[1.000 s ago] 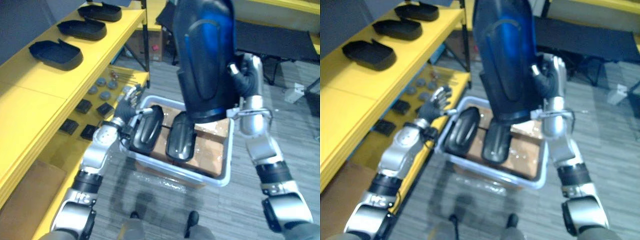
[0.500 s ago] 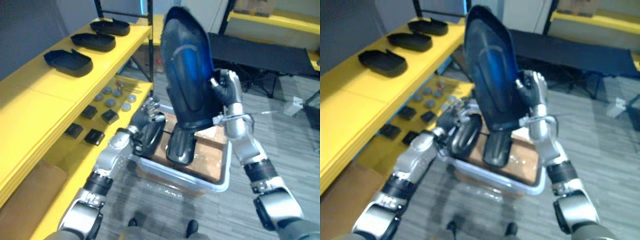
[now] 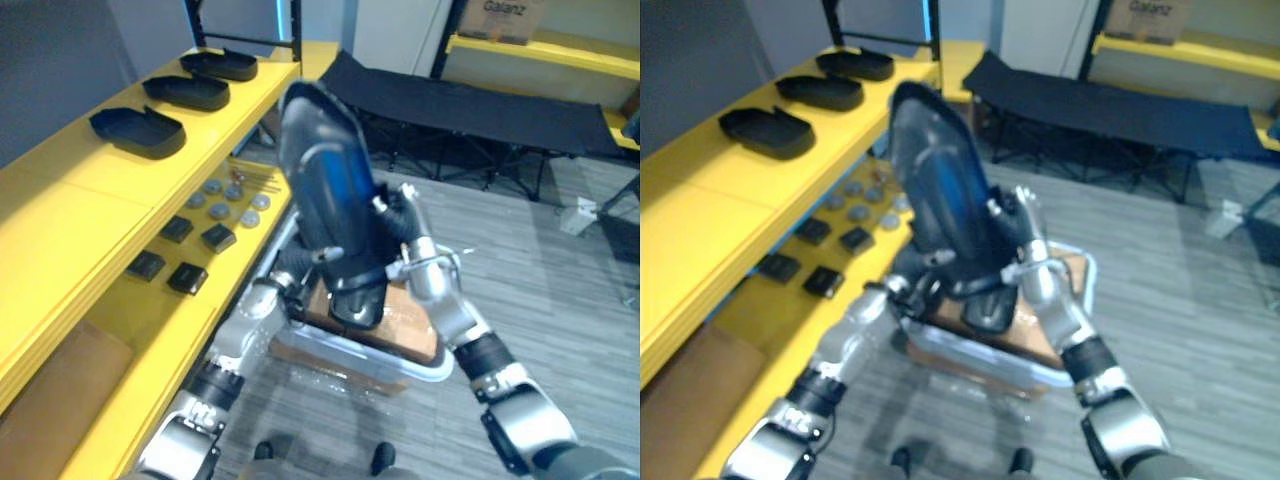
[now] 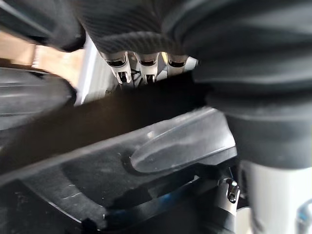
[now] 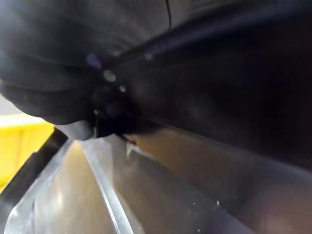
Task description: Walk over and take plastic housings, then place them on the shelf
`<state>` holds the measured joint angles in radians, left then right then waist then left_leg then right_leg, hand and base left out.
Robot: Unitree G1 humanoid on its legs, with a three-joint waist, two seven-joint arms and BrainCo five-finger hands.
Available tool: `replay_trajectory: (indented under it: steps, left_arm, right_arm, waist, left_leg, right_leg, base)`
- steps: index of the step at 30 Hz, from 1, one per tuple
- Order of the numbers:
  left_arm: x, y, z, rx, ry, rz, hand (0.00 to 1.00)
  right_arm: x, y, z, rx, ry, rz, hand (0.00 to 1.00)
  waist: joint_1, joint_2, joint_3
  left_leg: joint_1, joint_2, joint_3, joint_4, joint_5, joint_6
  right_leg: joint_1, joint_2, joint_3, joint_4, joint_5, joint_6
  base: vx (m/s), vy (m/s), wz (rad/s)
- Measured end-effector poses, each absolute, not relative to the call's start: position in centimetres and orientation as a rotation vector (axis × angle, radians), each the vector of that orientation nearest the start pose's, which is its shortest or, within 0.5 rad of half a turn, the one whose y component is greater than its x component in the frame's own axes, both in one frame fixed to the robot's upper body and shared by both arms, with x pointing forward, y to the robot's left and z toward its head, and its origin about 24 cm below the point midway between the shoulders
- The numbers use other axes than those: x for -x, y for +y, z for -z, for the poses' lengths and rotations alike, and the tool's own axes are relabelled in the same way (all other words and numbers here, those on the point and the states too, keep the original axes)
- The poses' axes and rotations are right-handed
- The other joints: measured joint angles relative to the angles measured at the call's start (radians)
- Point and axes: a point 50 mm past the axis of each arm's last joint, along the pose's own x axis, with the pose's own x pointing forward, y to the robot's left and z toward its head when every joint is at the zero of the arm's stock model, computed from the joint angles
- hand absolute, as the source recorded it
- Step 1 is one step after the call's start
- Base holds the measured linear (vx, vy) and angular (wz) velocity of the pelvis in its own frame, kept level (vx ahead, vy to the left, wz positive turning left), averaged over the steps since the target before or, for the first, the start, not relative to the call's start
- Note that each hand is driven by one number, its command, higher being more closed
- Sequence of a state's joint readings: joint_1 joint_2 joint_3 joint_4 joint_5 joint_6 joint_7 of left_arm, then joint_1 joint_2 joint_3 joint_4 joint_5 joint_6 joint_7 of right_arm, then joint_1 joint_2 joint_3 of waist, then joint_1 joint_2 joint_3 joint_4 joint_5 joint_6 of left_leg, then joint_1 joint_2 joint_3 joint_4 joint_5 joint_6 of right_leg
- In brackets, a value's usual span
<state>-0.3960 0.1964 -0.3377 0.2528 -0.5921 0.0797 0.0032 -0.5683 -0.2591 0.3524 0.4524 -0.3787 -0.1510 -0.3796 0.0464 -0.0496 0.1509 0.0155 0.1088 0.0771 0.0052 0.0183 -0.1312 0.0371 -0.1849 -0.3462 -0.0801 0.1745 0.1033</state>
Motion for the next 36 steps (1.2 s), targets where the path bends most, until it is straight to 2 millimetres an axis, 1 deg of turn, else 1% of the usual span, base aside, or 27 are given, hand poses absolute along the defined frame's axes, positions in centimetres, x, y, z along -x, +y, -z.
replay_trajectory:
  steps: [2, 7, 8, 10, 15, 19, 24, 26, 29, 36]
  left_arm:
    - [-31.2, 8.9, -6.6, 0.266, 0.094, 0.376, 0.00]
    - [-30.9, 8.4, -6.5, 0.256, 0.085, 0.376, 0.00]
    - [-30.9, 8.4, -6.5, 0.254, 0.082, 0.375, 1.00]
    - [-30.9, 8.3, -6.6, 0.258, 0.067, 0.347, 1.00]
    - [-30.8, 8.0, -6.9, 0.295, 0.031, 0.287, 1.00]
    - [-30.8, 8.2, -7.0, 0.316, 0.004, 0.250, 1.00]
    - [-30.8, 8.5, -7.5, 0.192, -0.062, 0.206, 1.00]
    - [-30.8, 8.5, -7.7, 0.142, -0.083, 0.196, 1.00]
    - [-30.7, 8.4, -8.2, 0.098, -0.114, 0.188, 1.00]
    - [-30.4, 8.5, -10.2, -0.100, -0.245, 0.165, 1.00]
  right_arm:
    - [-34.0, -10.7, -10.6, 0.711, -0.413, -0.022, 1.00]
    - [-33.9, -10.7, -9.7, 0.677, -0.382, 0.004, 1.00]
    - [-33.8, -10.7, -9.6, 0.672, -0.379, 0.009, 1.00]
    - [-33.5, -10.9, -9.0, 0.637, -0.353, 0.022, 1.00]
    - [-33.0, -10.7, -8.2, 0.582, -0.338, 0.032, 1.00]
    - [-32.6, -10.5, -8.3, 0.538, -0.369, 0.029, 1.00]
    - [-32.2, -10.3, -8.4, 0.508, -0.379, 0.036, 1.00]
    - [-32.2, -10.3, -8.4, 0.501, -0.377, 0.039, 1.00]
    - [-32.1, -10.3, -8.6, 0.493, -0.395, 0.050, 1.00]
    - [-31.9, -10.7, -9.7, 0.467, -0.462, 0.062, 1.00]
  waist:
    - [0.004, 0.000, 0.000]
    - [0.009, 0.000, 0.000]
    - [0.009, 0.000, 0.000]
    - [0.007, 0.000, 0.000]
    - [-0.001, 0.000, 0.000]
    - [-0.004, 0.000, 0.000]
    - [-0.005, 0.001, 0.001]
    - [-0.007, 0.002, 0.001]
    - [-0.008, 0.006, 0.004]
    - [-0.009, 0.017, 0.010]
  left_leg:
    - [-0.002, 0.000, -0.008, 0.000, 0.000, -0.001]
    - [-0.007, -0.001, -0.016, 0.004, 0.000, -0.001]
    - [-0.007, -0.001, -0.016, 0.004, 0.000, -0.001]
    - [-0.008, -0.001, -0.016, 0.004, 0.000, -0.001]
    - [-0.017, -0.001, -0.016, 0.009, 0.000, -0.001]
    - [-0.018, -0.001, -0.015, 0.013, 0.000, -0.001]
    - [-0.024, 0.000, -0.013, 0.039, -0.014, -0.001]
    - [-0.030, 0.000, -0.013, 0.047, -0.018, -0.001]
    - [-0.043, 0.001, -0.012, 0.068, -0.029, -0.001]
    - [-0.051, 0.002, -0.012, 0.087, -0.041, 0.000]
  right_leg:
    - [0.000, 0.000, -0.003, 0.000, 0.000, 0.000]
    - [0.002, 0.000, -0.009, 0.000, 0.000, 0.000]
    - [0.002, 0.000, -0.009, 0.000, 0.000, 0.000]
    - [0.002, 0.000, -0.009, 0.000, 0.000, 0.000]
    - [-0.003, 0.000, -0.010, 0.000, -0.001, 0.000]
    - [-0.003, 0.000, -0.009, 0.000, -0.001, 0.000]
    - [-0.001, -0.001, -0.005, 0.000, -0.002, -0.002]
    - [-0.004, -0.002, -0.005, 0.000, -0.006, -0.008]
    - [-0.009, -0.001, -0.003, 0.000, -0.007, -0.009]
    - [-0.011, -0.001, -0.002, 0.000, -0.007, -0.009]
  base:
    - [0.00, -0.004, 0.05]
    - [0.00, -0.001, 0.04]
    - [0.00, 0.000, 0.00]
    - [0.00, 0.000, 0.00]
    - [0.00, 0.000, 0.00]
    - [0.00, 0.000, 0.00]
    - [0.00, -0.002, -0.01]
    - [0.00, 0.000, 0.00]
    - [0.00, 0.000, 0.00]
    - [0.00, 0.000, 0.00]
